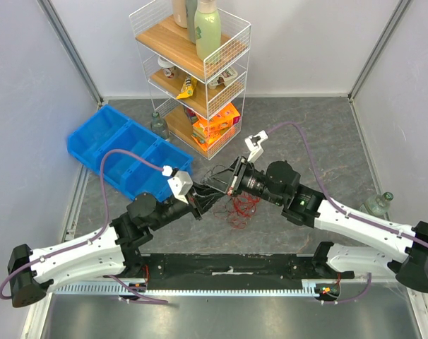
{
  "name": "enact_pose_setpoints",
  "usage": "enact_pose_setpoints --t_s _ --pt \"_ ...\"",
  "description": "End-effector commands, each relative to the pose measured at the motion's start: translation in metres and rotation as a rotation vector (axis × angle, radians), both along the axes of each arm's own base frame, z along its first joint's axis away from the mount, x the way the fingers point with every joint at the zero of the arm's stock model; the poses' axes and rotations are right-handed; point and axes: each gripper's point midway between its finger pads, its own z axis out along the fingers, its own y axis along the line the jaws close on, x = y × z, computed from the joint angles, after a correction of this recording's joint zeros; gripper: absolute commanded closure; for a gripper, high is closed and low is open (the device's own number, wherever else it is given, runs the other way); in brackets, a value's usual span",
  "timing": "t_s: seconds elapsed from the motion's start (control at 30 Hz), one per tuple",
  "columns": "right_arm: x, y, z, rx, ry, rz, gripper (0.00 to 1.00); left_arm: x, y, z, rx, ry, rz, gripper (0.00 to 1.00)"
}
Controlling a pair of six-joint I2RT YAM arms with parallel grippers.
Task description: Untangle the cables
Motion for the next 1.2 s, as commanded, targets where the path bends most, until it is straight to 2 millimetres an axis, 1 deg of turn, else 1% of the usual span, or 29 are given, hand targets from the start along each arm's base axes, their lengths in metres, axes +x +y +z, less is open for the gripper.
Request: enact_pose_setpoints --t_s 0.0,0.03,0.1,0.13,0.17,0.2,0.23,0.33,0.43,0.53,0.6,0.67,0.77,0.83,0.9,0.97,1.0,1.07,1.17 --pt "-0.019 0.006 -0.004 -0.051 -0.003 0.065 0.89 0.022 0.018 0.04 -0.121 -0.064 0.148 0.92" --pt "-0.016 0.003 -0.006 -0.073 -0.013 0.046 0.77 0.024 0.021 0.036 -0.101 -0.052 0.168 0.98" --pt "-0.012 -0.009 -0.012 -0.145 -0.051 0.002 0.48 0.026 0.028 0.03 -0.066 -0.026 0.197 0.98" --pt "-0.01 -0.016 -0.019 -0.193 -0.066 -0.016 0.3 0.026 0.034 0.025 -0.049 -0.01 0.213 0.98" --pt "-0.008 -0.023 -0.021 -0.233 -0.1 -0.028 0.21 0.028 0.04 0.024 -0.044 0.008 0.241 0.98" --pt "-0.01 -0.029 -0.029 -0.293 -0.122 -0.02 0.15 0.029 0.048 0.015 -0.02 0.047 0.272 0.98" --pt "-0.005 -0.039 -0.033 -0.345 -0.144 -0.055 0.11 0.033 0.06 0.012 -0.009 0.077 0.323 0.98" --pt "-0.009 -0.065 -0.052 -0.472 -0.211 -0.056 0.07 0.04 0.095 -0.003 0.077 0.143 0.475 0.98" --pt "-0.015 -0.085 -0.062 -0.535 -0.257 -0.046 0.06 0.046 0.132 0.003 0.109 0.177 0.627 0.98" --pt "-0.015 -0.102 -0.068 -0.591 -0.269 -0.078 0.06 0.054 0.158 0.008 0.162 0.171 0.759 0.98" --pt "-0.011 -0.109 -0.069 -0.615 -0.272 -0.106 0.07 0.061 0.17 0.013 0.203 0.151 0.849 0.98" --pt "-0.01 -0.112 -0.064 -0.613 -0.277 -0.121 0.07 0.07 0.174 0.012 0.257 0.152 0.904 0.98" --pt "-0.01 -0.113 -0.057 -0.601 -0.286 -0.13 0.07 0.088 0.171 0.005 0.305 0.204 0.899 0.99" --pt "-0.012 -0.114 -0.055 -0.59 -0.288 -0.13 0.07 0.103 0.18 0.004 0.267 0.266 0.917 0.98" --pt "-0.014 -0.116 -0.052 -0.578 -0.287 -0.129 0.07 0.112 0.188 0.016 0.207 0.276 0.928 0.98" --pt "-0.015 -0.119 -0.053 -0.576 -0.282 -0.135 0.07 0.116 0.191 0.035 0.166 0.242 0.934 0.98" --pt "-0.015 -0.121 -0.054 -0.576 -0.28 -0.14 0.07 0.117 0.19 0.043 0.156 0.227 0.928 0.98" --pt "-0.014 -0.124 -0.057 -0.58 -0.275 -0.152 0.07 0.116 0.189 0.07 0.118 0.186 0.915 0.98" --pt "-0.013 -0.125 -0.06 -0.585 -0.268 -0.161 0.07 0.115 0.19 0.099 0.093 0.142 0.909 0.98"
